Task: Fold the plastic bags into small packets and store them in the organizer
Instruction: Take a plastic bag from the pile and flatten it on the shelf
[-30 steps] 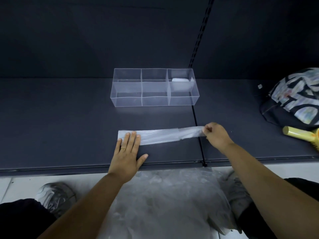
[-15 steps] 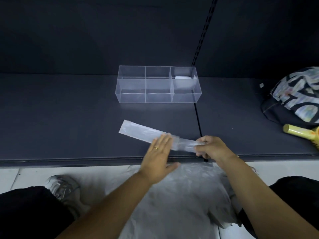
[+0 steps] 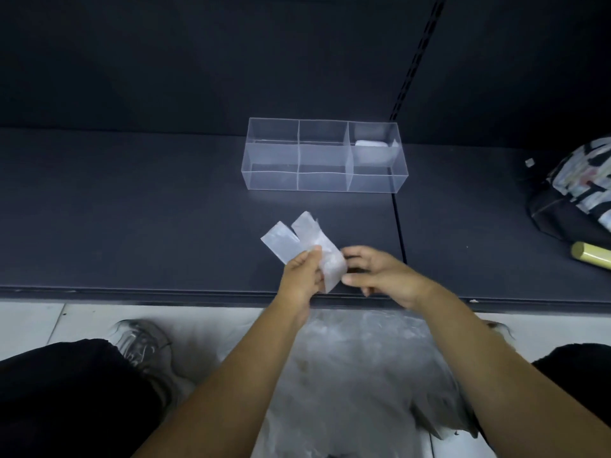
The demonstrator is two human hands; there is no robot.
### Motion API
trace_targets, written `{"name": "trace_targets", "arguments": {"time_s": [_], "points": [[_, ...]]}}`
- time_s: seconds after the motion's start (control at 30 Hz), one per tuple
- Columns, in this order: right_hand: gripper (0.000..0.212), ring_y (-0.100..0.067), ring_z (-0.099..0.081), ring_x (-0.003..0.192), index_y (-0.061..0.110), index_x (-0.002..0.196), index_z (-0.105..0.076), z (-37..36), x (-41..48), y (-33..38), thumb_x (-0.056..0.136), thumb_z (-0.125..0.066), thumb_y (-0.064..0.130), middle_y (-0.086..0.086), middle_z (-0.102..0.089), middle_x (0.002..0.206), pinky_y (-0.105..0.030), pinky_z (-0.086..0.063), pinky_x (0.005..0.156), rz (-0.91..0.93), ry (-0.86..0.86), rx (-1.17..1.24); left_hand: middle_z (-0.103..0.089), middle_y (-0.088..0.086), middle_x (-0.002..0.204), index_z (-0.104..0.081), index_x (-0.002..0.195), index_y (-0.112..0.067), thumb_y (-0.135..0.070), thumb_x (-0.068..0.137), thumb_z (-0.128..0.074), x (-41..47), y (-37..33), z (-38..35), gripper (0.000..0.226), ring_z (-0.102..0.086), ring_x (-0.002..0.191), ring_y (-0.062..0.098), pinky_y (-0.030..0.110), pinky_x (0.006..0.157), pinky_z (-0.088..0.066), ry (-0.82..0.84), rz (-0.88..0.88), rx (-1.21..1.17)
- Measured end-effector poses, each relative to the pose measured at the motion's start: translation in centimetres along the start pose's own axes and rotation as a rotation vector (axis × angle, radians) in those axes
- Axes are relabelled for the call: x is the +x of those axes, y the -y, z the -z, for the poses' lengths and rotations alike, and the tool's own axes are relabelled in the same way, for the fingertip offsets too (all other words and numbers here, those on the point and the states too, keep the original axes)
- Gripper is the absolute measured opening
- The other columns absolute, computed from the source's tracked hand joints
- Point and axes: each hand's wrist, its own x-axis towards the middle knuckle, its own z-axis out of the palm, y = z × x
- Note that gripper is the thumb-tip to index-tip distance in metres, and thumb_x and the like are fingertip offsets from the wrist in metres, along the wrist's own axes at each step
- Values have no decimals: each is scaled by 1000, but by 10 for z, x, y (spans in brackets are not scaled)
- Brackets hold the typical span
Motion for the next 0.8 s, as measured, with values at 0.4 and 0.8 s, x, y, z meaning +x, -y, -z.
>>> {"name": "trace_targets", "arguments": {"time_s": [0.4, 0.8], "points": [[16, -12, -54, 36, 7, 85, -55, -34, 34, -23, 82, -70, 2, -11, -65, 67, -24, -46, 39, -103, -349, -76, -67, 7, 86, -62, 99, -6, -17, 98, -52, 47, -13, 32, 14, -66, 75, 15, 24, 59, -54, -219, 113, -163], [22, -14, -60, 41, 10, 79, -55, -31, 44, -19, 76, -77, 6, -6, -63, 55, -21, -42, 37, -177, -351, -49, -57, 15, 131, -59, 125, 0, -34, 80, -74, -1, 24, 60, 59, -52, 123, 32, 34, 110, -33, 154, -1049, 1386]]}}
